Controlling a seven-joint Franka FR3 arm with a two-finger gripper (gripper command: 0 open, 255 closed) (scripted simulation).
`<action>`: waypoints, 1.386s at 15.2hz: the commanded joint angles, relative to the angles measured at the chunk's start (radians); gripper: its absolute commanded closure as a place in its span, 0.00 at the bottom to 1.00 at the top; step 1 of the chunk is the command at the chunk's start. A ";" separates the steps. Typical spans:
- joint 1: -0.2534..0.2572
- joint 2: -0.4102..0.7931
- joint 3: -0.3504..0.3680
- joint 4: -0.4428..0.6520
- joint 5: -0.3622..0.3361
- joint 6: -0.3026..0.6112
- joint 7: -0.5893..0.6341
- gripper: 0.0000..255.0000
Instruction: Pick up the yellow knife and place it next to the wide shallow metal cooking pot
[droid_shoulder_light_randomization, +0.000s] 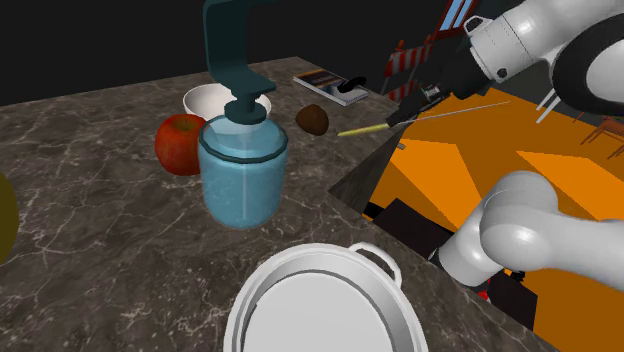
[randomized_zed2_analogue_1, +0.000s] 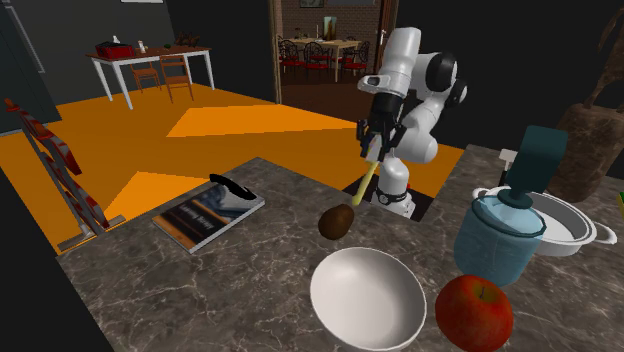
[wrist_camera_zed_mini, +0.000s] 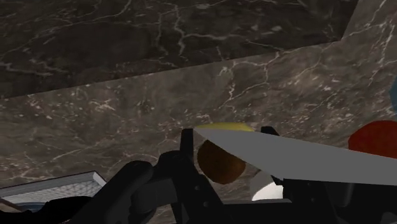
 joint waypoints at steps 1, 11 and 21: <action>0.019 -0.107 0.036 -0.014 0.018 -0.092 0.039 1.00; 0.606 -0.385 0.171 0.005 -0.144 -0.435 0.613 1.00; 0.795 -0.377 0.487 0.163 0.083 -0.624 0.897 1.00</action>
